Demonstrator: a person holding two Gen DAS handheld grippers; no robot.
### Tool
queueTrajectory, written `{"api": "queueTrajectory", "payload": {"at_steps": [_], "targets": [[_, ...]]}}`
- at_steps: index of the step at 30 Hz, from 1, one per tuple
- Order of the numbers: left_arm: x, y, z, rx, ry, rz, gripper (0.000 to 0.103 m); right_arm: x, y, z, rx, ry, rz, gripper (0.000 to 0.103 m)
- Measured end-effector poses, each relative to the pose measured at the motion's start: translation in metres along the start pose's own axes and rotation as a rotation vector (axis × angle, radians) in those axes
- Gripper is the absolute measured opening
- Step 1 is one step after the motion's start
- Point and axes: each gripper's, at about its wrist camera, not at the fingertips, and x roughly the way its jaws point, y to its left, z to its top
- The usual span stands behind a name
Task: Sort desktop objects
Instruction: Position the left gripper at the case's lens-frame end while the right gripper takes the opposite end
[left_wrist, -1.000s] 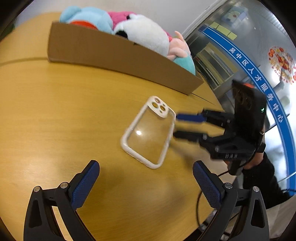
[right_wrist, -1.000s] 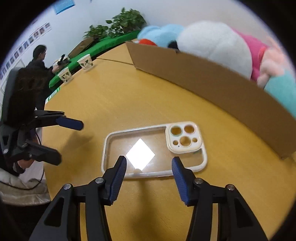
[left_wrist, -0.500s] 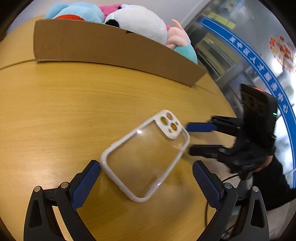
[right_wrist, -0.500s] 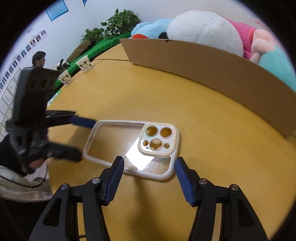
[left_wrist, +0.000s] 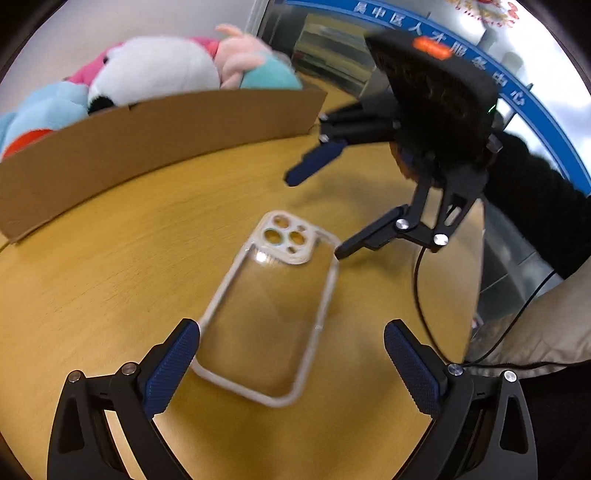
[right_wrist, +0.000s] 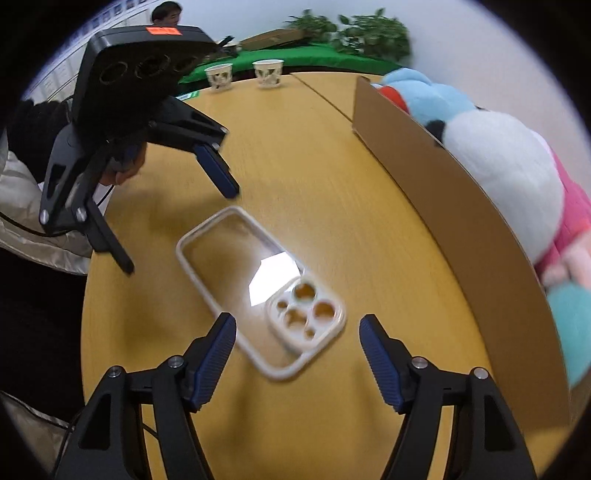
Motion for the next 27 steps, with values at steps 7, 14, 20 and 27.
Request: {"api": "queueTrajectory", "payload": {"at_steps": [7,14,20,27], "targets": [[0.004,-0.002,-0.003,0.089,0.061,0.034,0.075,0.016,0.029,-0.005,-0.119,0.064,0.099,0.081],[-0.014,-0.023,-0.010,0.164,0.053,-0.009,0.082,-0.013,0.067,-0.020,-0.147,0.034,0.069,0.080],[0.002,-0.058,-0.017,0.301,0.100,-0.020,0.092,-0.013,0.055,-0.018,-0.163,0.046,0.019,0.080],[0.009,-0.064,-0.009,0.385,0.080,-0.018,0.092,0.016,0.048,-0.013,-0.152,0.055,0.035,0.087]]}}
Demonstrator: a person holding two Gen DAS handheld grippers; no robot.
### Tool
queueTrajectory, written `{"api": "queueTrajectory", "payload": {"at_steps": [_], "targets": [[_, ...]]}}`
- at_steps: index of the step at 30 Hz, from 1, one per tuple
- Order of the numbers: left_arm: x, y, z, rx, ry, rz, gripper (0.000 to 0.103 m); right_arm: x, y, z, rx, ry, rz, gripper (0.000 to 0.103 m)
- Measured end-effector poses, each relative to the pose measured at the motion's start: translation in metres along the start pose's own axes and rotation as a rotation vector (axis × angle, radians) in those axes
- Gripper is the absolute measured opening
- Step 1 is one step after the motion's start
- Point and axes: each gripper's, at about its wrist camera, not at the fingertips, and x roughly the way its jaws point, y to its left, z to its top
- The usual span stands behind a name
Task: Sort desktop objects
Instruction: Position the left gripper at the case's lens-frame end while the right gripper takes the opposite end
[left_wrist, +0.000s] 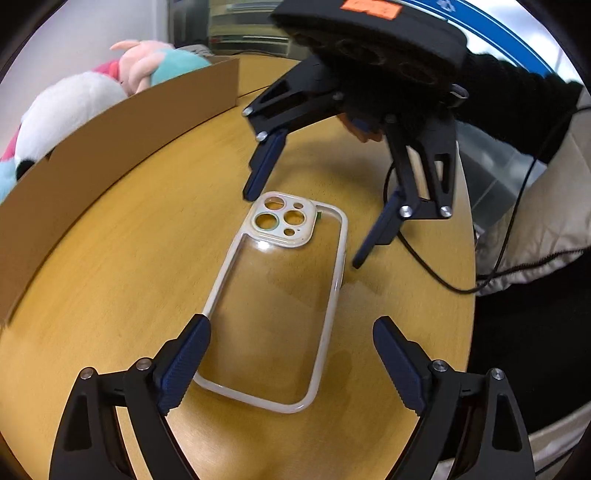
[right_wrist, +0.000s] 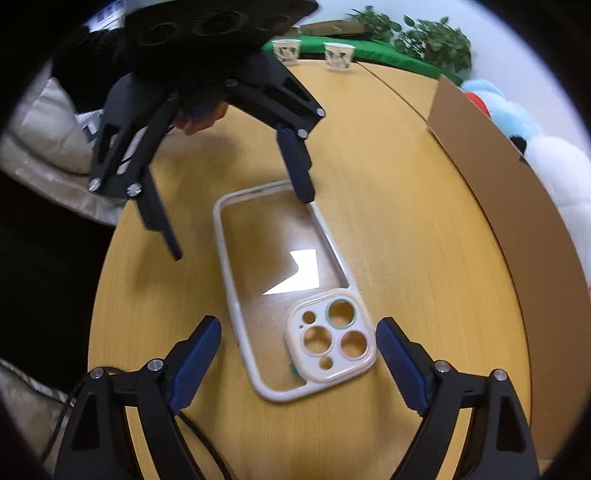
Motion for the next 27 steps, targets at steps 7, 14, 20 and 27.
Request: {"api": "queueTrajectory", "payload": {"at_steps": [7,14,20,27], "targets": [[-0.002,0.005,0.006,0.010,-0.015,0.002,0.092,0.001,-0.003,-0.005,0.073,0.004,-0.001,0.080],[-0.007,0.008,0.009,0.032,-0.038,-0.027,0.089,-0.001,0.000,-0.008,0.116,-0.024,-0.026,0.080],[-0.003,0.011,0.012,0.054,-0.005,-0.037,0.089,-0.001,-0.002,-0.008,0.123,-0.022,-0.017,0.080],[0.011,0.008,0.018,0.078,0.014,-0.061,0.087,-0.003,-0.010,-0.011,0.142,-0.022,-0.007,0.080]]}}
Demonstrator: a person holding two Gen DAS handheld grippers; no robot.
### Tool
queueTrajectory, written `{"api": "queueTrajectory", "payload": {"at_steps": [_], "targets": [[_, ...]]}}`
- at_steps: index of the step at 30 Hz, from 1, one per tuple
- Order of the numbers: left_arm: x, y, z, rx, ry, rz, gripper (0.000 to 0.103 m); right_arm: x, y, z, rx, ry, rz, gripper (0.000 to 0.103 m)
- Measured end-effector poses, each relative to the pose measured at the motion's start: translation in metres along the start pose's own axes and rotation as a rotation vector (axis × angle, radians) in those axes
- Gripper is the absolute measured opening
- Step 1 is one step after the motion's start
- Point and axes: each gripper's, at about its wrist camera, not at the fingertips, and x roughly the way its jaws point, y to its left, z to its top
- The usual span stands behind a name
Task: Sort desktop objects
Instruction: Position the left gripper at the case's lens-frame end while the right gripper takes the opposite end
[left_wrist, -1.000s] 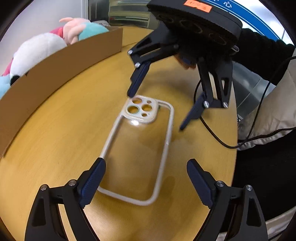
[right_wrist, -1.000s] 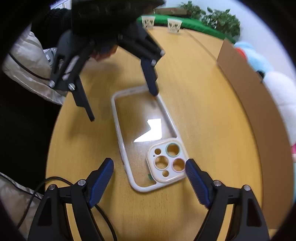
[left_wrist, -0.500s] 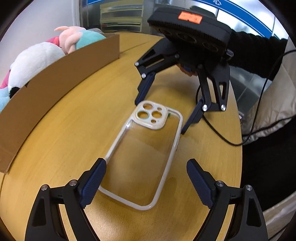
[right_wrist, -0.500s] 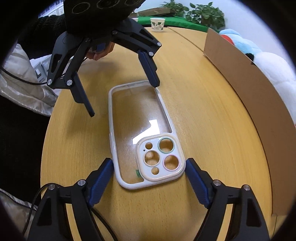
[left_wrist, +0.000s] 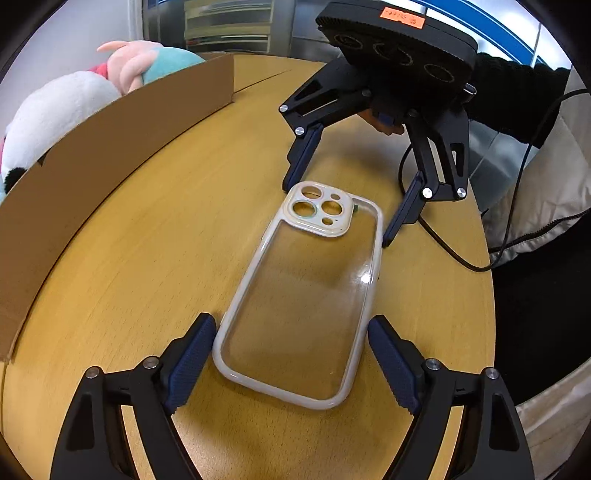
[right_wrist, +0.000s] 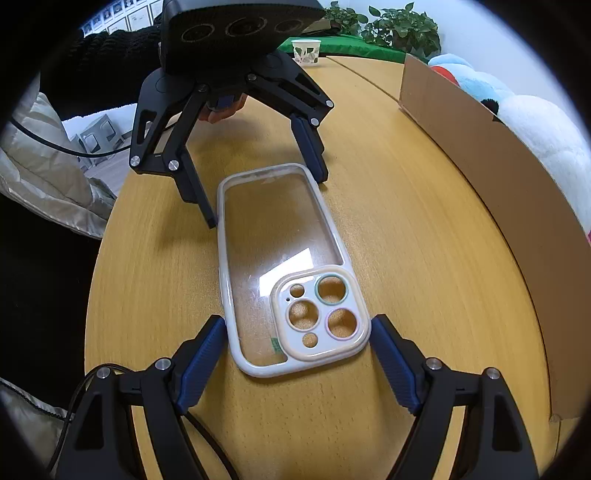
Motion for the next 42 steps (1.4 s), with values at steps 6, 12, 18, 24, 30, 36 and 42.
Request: {"api": "queueTrajectory", "payload": {"at_steps": [6,12,18,24,30,36,42], "targets": [[-0.019,-0.007,0.013,0.001,-0.043,-0.027,0.086,-0.013,0.008,-0.010,0.026,-0.012,0.026,0.079],[-0.064,0.019,0.044,0.016,-0.131,-0.009,0.002,-0.046,0.001,0.004,-0.007,-0.055,-0.012,0.079],[-0.057,0.054,0.015,0.067,-0.041,0.000,0.026,-0.057,-0.027,0.016,-0.002,-0.044,-0.063,0.079],[-0.032,0.037,0.004,0.100,-0.024,-0.016,0.089,-0.036,-0.012,-0.029,-0.028,0.088,-0.033,0.079],[-0.010,0.032,0.009,0.119,0.025,-0.051,0.089,-0.039,-0.015,-0.043,-0.007,0.109,-0.056,0.081],[0.004,0.025,0.010,0.170,0.058,-0.038,0.089,-0.050,-0.012,-0.046,-0.040,0.100,-0.028,0.081],[0.018,0.034,0.016,0.172,0.094,-0.031,0.088,-0.044,-0.024,-0.054,-0.012,0.085,-0.002,0.082]]}}
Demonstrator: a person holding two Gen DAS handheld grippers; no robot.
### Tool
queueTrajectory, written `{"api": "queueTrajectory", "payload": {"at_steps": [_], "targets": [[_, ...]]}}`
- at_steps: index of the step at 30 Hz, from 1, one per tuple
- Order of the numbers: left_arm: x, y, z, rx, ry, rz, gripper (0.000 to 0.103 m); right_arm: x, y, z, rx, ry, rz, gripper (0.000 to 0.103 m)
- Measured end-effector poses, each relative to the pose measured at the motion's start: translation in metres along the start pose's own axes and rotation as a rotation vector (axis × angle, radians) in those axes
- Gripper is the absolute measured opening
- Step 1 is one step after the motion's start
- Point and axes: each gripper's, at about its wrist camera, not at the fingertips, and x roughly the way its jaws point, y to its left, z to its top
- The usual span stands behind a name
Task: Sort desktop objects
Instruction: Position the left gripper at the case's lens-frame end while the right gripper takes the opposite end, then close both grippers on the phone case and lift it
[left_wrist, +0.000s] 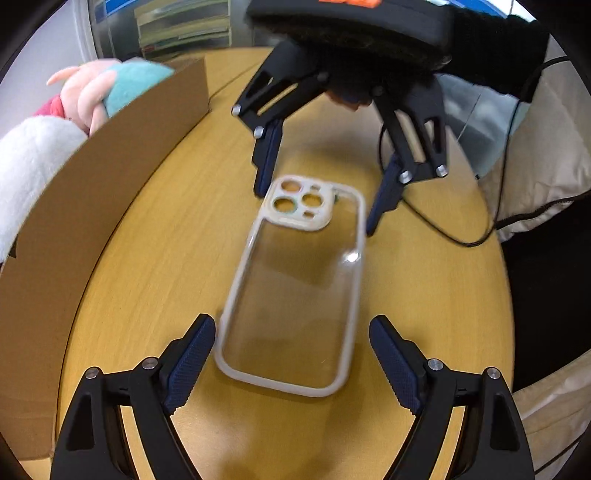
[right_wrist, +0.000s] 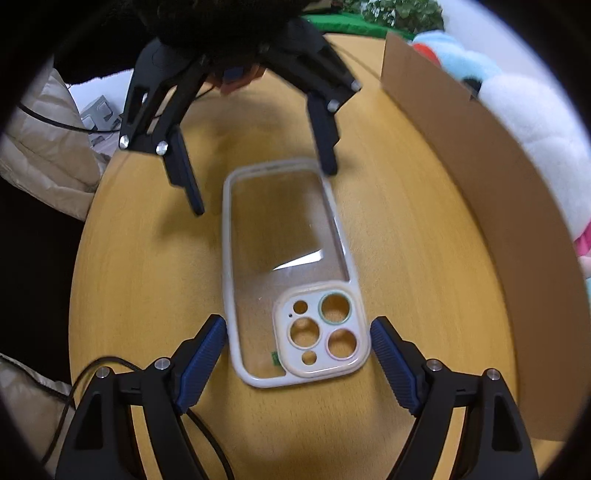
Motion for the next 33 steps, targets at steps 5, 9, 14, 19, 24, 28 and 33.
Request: {"api": "queueTrajectory", "payload": {"at_steps": [5,9,14,19,24,28,33], "targets": [[0.005,0.000,0.004,0.013,0.001,-0.010,0.084,0.001,-0.001,-0.007,-0.002,0.004,-0.011,0.080],[0.001,-0.001,0.005,0.002,0.000,-0.036,0.084,-0.003,0.001,-0.012,0.001,-0.002,-0.002,0.080],[-0.018,-0.006,0.010,0.005,-0.030,-0.035,0.084,-0.025,0.007,-0.013,-0.017,-0.025,-0.011,0.080],[-0.060,-0.007,0.029,0.058,-0.068,0.034,0.083,-0.057,-0.002,-0.007,-0.038,-0.048,-0.042,0.080],[-0.102,0.008,0.050,0.112,-0.087,0.095,0.083,-0.100,-0.023,0.004,-0.047,-0.104,-0.075,0.080],[-0.134,0.046,0.069,0.145,-0.090,0.146,0.083,-0.128,-0.040,0.064,-0.084,-0.107,-0.132,0.080],[-0.162,0.117,0.099,0.163,-0.098,0.188,0.083,-0.134,-0.094,0.110,-0.102,-0.129,-0.176,0.080]]}}
